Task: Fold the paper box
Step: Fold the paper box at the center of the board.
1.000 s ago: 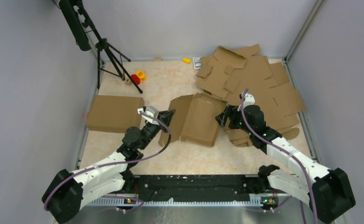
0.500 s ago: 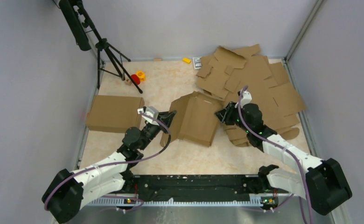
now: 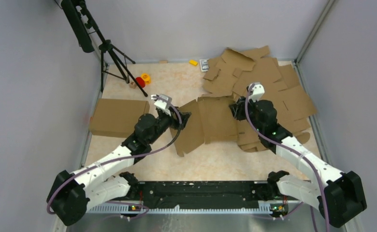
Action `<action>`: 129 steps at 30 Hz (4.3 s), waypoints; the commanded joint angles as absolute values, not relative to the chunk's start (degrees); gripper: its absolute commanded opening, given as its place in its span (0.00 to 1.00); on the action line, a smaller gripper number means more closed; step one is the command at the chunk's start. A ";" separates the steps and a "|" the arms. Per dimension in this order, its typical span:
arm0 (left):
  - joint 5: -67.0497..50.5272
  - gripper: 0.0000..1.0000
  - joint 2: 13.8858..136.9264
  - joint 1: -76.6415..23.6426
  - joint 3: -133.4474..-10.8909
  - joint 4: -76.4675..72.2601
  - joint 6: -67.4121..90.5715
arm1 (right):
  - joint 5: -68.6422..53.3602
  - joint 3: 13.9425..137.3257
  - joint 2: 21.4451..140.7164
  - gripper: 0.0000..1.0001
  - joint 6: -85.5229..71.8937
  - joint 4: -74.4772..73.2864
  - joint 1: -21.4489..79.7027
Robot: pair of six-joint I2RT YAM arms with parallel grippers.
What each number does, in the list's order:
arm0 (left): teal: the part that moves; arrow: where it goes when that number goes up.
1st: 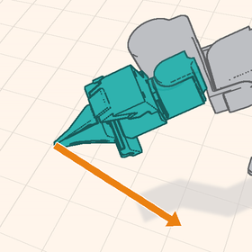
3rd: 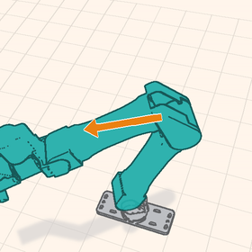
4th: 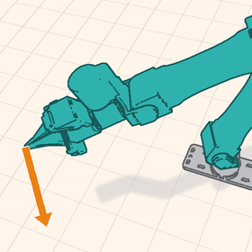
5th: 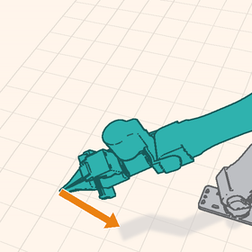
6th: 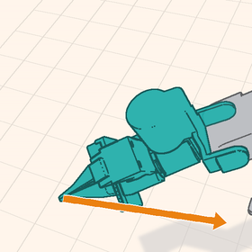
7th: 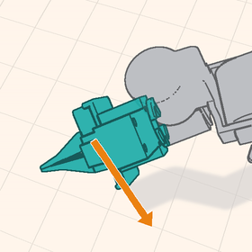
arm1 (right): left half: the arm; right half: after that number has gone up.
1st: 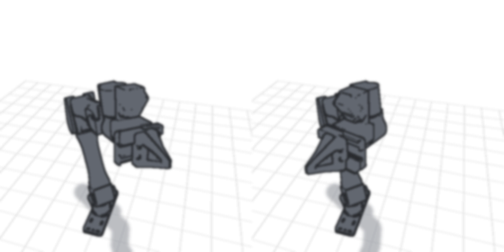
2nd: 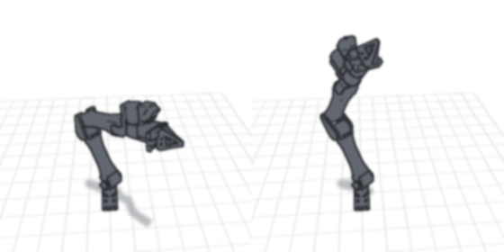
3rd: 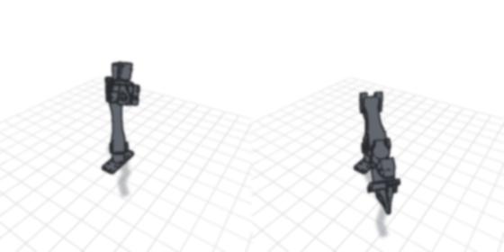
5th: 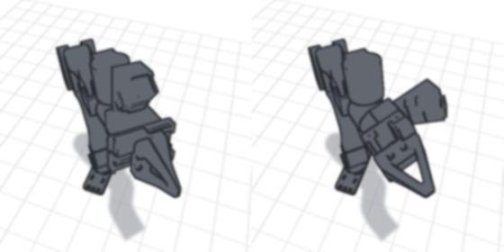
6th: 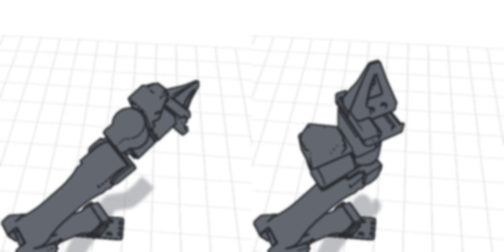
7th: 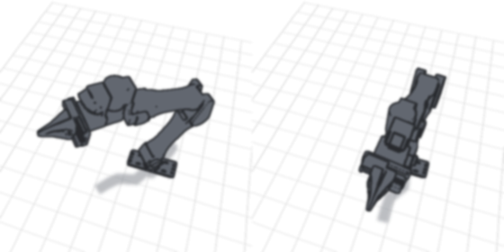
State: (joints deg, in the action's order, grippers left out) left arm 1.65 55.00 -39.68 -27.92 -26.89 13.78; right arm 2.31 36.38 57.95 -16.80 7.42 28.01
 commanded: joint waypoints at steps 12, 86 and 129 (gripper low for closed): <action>-18.13 0.15 66.20 -31.96 -44.85 -4.95 12.12 | 2.52 29.66 50.54 0.33 -10.32 16.62 29.09; 11.49 0.00 65.23 -41.71 -67.77 40.37 -10.91 | -6.62 34.87 43.11 0.88 -14.17 3.74 29.01; -7.04 0.00 61.55 -39.11 -67.53 48.86 -9.13 | -1.31 27.78 70.64 0.31 -9.88 41.45 35.07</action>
State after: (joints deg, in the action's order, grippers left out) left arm -3.66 60.31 -39.09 -67.02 51.42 -9.52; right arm -5.89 25.41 70.94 -10.55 38.96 34.15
